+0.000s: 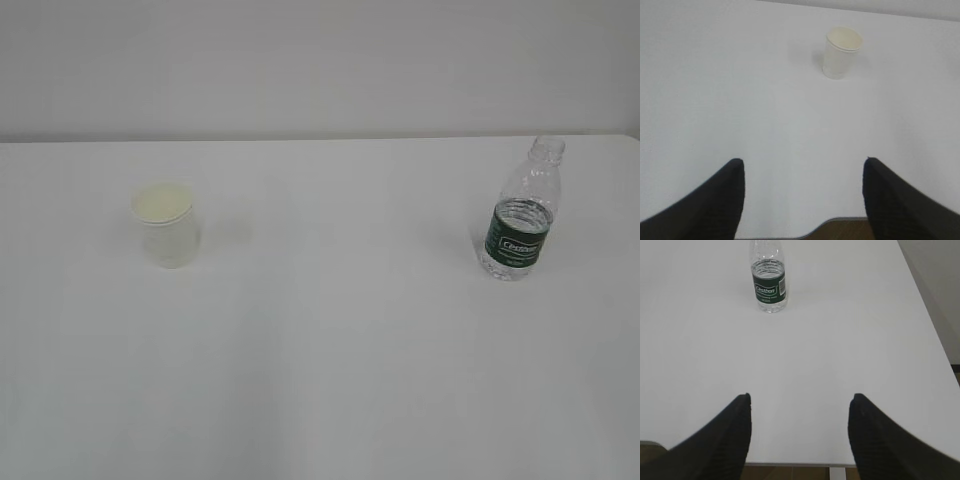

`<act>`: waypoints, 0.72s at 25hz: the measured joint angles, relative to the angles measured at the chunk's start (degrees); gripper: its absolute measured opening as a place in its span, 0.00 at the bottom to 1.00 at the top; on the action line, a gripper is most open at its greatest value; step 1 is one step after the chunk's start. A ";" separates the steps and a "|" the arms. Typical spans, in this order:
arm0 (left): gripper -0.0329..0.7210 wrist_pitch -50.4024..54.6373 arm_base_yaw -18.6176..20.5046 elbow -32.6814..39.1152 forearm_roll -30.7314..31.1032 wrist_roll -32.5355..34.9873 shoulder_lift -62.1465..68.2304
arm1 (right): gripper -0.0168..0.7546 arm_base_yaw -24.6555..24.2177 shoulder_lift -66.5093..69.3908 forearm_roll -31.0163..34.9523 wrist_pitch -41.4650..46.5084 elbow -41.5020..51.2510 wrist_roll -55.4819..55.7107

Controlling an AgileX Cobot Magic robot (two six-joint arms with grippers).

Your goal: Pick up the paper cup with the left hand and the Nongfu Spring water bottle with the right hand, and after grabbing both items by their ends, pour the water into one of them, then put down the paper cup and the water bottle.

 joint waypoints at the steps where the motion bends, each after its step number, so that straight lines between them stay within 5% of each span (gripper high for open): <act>1: 0.75 0.00 0.00 0.00 0.00 0.00 0.00 | 0.62 0.00 0.00 0.00 0.00 0.00 0.00; 18: 0.74 0.00 0.00 0.00 0.00 0.00 0.00 | 0.62 0.00 0.00 0.00 0.00 0.00 0.00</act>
